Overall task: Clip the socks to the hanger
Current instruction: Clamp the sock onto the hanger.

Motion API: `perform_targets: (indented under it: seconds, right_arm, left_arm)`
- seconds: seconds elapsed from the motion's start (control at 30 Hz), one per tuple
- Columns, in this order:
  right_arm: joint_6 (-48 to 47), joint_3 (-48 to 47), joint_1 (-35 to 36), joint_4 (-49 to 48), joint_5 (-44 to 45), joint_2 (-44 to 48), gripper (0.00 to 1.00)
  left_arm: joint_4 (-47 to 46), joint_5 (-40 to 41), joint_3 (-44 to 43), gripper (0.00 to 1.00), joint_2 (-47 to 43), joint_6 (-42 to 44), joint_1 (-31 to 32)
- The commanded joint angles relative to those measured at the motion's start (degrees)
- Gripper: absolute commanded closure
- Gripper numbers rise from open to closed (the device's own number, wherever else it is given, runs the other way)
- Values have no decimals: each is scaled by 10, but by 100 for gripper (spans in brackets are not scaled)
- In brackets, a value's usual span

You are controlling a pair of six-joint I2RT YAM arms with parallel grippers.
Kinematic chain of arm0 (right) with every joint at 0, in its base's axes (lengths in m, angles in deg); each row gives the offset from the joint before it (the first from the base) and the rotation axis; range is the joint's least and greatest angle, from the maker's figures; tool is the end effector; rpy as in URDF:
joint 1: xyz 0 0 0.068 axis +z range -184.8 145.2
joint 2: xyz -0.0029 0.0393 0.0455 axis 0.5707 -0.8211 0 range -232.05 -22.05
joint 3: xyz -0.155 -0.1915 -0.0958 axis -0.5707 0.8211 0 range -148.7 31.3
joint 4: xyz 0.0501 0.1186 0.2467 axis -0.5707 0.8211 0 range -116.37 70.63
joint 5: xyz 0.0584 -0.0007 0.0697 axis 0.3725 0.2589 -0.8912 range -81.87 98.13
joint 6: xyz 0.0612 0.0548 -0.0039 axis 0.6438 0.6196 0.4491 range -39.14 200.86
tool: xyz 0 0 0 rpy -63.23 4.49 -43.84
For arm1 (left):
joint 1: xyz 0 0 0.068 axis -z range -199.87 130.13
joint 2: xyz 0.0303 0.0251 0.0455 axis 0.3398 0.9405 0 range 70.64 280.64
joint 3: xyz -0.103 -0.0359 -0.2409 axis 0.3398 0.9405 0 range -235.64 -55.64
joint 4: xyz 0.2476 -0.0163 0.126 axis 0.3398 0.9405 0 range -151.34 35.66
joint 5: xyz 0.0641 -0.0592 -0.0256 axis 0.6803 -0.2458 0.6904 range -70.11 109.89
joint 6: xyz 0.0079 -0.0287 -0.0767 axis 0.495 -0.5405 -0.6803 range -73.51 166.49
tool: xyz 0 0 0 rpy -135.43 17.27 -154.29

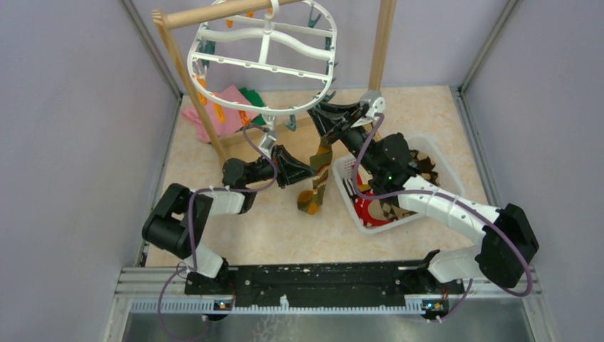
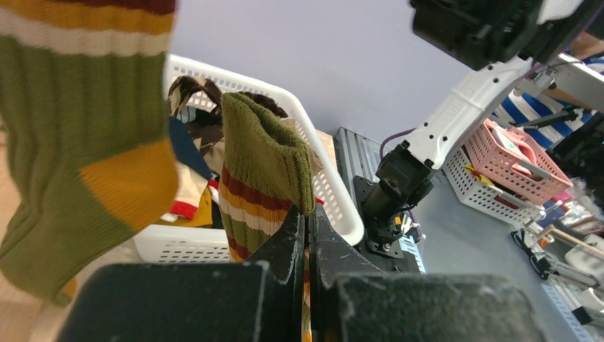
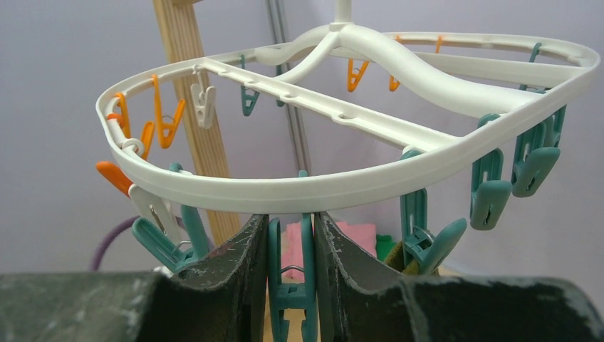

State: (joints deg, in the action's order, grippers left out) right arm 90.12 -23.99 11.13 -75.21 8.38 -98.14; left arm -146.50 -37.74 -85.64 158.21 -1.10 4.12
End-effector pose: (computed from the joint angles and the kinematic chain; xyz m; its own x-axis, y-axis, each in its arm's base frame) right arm 0.2466 0.2543 0.3925 0.2075 0.4456 -0.8708 -0.7591 0.6349 0.1441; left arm 0.2499 -0.1773 0.2309 -0.3802 -0.2635 -0.8866 0.9205 -0.0143 -0.3905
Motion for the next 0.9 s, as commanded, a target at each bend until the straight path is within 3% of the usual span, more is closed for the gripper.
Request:
perform_targets:
  seconds: [0.0, 0.3, 0.63, 0.87]
  right_arm:
    - [12, 15, -3, -10, -1, 26, 94]
    - [14, 22, -3, -16, -1, 31, 94]
    - [34, 32, -13, -11, -8, 49, 94]
    - [70, 42, -24, -2, -32, 61, 94]
  left_arm:
    - [-177, -30, -48, 100, 65, -51, -16]
    - [-177, -78, -148, 100, 134, -76, -49]
    - [-175, -197, -240, 100, 140, -106, -65]
    - [-175, -213, -303, 100, 152, -180, -52]
